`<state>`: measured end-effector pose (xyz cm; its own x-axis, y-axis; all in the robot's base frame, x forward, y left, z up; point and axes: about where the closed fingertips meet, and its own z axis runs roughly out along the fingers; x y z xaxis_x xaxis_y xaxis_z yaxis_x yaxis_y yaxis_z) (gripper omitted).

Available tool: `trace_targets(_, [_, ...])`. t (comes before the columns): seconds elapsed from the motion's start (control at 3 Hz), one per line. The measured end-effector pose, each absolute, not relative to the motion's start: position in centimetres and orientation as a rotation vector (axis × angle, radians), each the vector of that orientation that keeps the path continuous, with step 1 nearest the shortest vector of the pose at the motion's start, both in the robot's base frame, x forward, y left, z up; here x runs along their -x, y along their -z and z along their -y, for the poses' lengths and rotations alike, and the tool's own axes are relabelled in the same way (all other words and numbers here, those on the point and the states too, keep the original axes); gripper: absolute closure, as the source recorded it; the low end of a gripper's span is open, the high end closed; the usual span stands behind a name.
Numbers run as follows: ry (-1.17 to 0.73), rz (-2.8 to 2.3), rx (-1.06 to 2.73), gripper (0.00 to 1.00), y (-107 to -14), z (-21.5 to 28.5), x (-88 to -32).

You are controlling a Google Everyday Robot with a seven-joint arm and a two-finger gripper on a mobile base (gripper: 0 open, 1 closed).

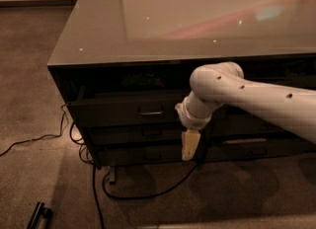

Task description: Open top drawer

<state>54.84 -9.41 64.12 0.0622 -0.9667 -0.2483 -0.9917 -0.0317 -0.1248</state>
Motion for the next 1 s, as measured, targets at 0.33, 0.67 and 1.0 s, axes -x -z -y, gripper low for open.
trace_targets(0.33, [-0.115, -1.939, 2.074, 0.0, -65.1, 8.6, -57.9])
trace_targets(0.67, [-0.101, -1.919, 2.075, 0.0, -65.5, 7.9, -60.3])
trace_targets(1.0, [-0.116, -1.925, 2.077, 0.0, -64.9, 7.5, -61.9])
